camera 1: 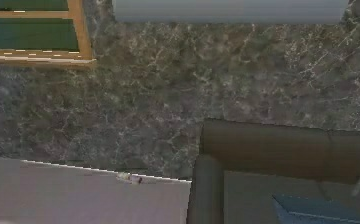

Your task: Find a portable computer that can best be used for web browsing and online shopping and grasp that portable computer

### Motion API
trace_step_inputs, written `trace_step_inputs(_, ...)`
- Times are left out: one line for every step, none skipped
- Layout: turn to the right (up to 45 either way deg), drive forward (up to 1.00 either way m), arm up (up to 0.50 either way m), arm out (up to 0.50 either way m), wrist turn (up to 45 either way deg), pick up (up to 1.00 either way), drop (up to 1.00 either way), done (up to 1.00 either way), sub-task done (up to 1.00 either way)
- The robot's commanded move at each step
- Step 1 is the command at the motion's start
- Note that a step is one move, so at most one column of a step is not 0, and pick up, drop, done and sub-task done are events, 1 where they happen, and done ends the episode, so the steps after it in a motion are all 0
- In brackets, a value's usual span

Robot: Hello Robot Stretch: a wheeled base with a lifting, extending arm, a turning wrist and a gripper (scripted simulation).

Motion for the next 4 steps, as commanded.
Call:
trace_step_inputs(15.0,0.00,0.00,0.00,0.0,0.00,0.00,0.00,0.00)
trace_step_inputs(0.0,0.35,0.00,0.00,0.0,0.00,0.00,0.00,0.00)
trace_step_inputs(-42.0,0.00,0.00,0.00,0.0,0.00,0.00,0.00,0.00)
trace_step_inputs(0.0,0.00,0.44,0.00,0.0,0.00,0.00,0.00,0.00)
